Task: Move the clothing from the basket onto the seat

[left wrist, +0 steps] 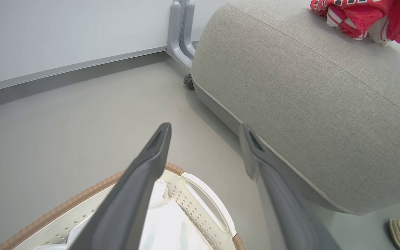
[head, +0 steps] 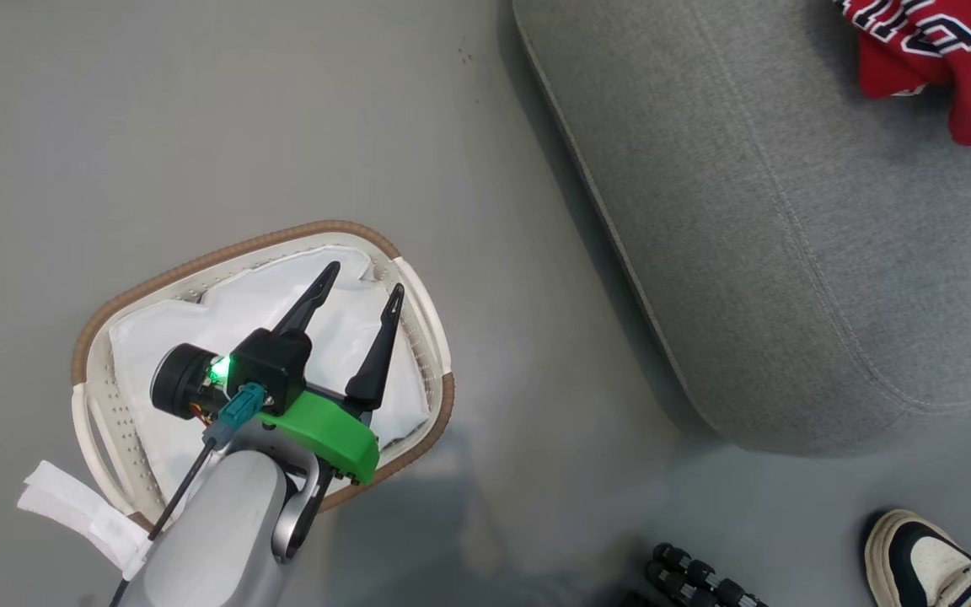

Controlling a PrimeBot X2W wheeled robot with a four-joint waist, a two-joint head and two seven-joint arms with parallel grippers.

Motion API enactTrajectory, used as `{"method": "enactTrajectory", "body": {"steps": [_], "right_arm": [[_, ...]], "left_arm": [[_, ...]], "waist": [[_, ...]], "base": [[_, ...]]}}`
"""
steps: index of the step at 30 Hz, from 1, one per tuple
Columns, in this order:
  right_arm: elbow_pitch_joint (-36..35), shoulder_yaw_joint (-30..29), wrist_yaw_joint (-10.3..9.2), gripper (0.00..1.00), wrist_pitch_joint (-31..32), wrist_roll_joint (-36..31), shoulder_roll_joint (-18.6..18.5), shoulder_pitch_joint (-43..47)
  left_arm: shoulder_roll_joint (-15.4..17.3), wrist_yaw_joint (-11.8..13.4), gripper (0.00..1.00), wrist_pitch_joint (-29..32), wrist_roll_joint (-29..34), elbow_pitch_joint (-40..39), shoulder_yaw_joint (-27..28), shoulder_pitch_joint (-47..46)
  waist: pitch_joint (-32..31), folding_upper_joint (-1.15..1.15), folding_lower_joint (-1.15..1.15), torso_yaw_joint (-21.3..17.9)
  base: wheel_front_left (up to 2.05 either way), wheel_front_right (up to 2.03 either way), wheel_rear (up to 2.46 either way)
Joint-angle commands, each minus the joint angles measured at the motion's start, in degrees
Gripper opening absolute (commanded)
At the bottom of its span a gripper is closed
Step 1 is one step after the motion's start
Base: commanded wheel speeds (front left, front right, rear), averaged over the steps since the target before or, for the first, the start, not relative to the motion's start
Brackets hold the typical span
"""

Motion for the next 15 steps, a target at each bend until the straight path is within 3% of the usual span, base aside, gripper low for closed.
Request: {"method": "enactTrajectory", "body": {"steps": [1, 4, 5, 6, 7, 15], "right_arm": [[0.5, -1.4, -0.09, 0.0, -0.5, -0.6, 0.8, 1.4], [1.8, -5.3, -0.08, 0.0, -0.9, 0.2, 4.3, 4.7], [1.8, -6.5, -0.08, 0.29, -1.1, 0.1, 5.1, 5.6], [1.7, -7.1, -0.09, 0.49, -1.1, -0.1, 5.6, 6.6], [1.5, -7.9, -0.09, 1.0, -1.1, 0.0, 6.5, 7.8], [-9.5, -6.7, -0.08, 1.0, -1.2, 6.4, 13.1, 18.6]], "left_arm": [[0.1, -0.2, 1.0, 0.0, 0.3, -0.1, 0.2, -1.0], [-0.4, -0.2, 1.0, 0.0, 0.2, -0.1, 0.9, -1.2], [-0.4, -0.2, 1.0, 0.0, 0.2, 0.1, 1.2, -1.1], [-0.4, -0.2, 1.0, 0.0, 0.2, 0.2, 1.3, -1.0], [-0.6, -0.2, 1.0, 0.0, 0.2, 0.3, 1.6, -0.9], [-1.5, 0.1, 1.0, 0.0, 0.3, -0.1, 6.5, 1.1]], "waist": [[2.3, 0.0, -0.01, 2.4], [2.3, 0.0, -0.01, 2.8], [2.2, 0.0, -0.01, 2.9], [2.0, 0.0, -0.01, 3.0], [1.6, 0.0, -0.01, 3.1], [-1.8, 0.0, -0.01, 3.2]], "base": [[0.0, 0.0, 0.0], [0.0, 0.0, 0.0], [0.0, 0.0, 0.0], [0.0, 0.0, 0.0], [0.0, 0.0, 0.0], [0.0, 0.0, 0.0]]}}
